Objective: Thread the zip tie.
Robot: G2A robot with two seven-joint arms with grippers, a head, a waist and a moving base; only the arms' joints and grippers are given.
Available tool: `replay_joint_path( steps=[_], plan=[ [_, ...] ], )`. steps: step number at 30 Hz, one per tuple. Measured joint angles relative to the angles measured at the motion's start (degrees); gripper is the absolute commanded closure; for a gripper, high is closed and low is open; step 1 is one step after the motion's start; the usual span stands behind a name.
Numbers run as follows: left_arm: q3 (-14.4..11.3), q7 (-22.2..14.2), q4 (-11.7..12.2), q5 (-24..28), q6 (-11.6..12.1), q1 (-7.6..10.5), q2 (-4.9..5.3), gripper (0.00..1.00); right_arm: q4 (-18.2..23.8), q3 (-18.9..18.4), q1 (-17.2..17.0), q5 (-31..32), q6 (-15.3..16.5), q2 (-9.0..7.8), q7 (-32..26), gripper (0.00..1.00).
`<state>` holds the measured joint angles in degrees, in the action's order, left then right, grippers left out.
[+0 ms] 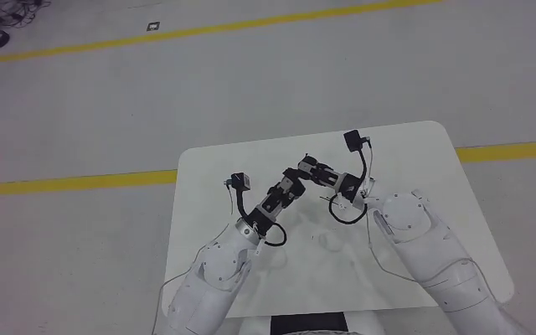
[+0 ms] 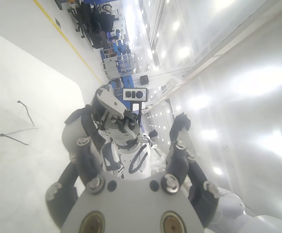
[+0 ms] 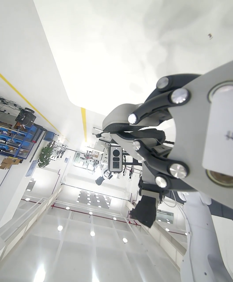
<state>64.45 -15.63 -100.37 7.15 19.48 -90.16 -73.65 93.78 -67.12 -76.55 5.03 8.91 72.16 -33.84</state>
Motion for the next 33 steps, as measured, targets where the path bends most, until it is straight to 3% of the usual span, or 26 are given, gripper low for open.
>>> replay_joint_path(
  steps=[15, 17, 21, 22, 25, 33],
  plan=[
    [-0.1, 1.1, 0.5, 0.1, -0.8, 0.36, 0.37, 0.59, 0.2, 0.2, 0.0, -0.6, 0.9, -0.22, 0.7, 1.00],
    [-0.2, 1.1, 0.5, 0.1, -1.0, 0.40, 0.42, 0.62, 0.2, 0.3, 0.0, -0.6, 1.2, -0.25, 0.7, 1.00],
    [-0.3, 1.3, 0.7, 0.4, -1.3, 0.58, 0.48, 0.80, 0.3, 0.4, 0.0, -0.7, 1.7, -0.32, 0.7, 1.00],
    [-0.3, 1.3, 0.8, 0.5, -1.4, 0.65, 0.51, 0.89, 0.3, 0.4, 0.0, -0.6, 1.8, -0.35, 0.7, 1.00],
    [-0.4, 1.4, 0.9, 0.5, -1.5, 0.76, 0.56, 1.00, 0.4, 0.4, 0.0, -0.6, 1.9, -0.41, 0.7, 1.00],
    [-0.8, 1.4, 1.4, 0.7, -2.0, 1.16, 0.69, 1.00, 0.5, 0.4, 0.1, -0.7, 2.2, -0.55, 0.9, 1.00]
  ],
)
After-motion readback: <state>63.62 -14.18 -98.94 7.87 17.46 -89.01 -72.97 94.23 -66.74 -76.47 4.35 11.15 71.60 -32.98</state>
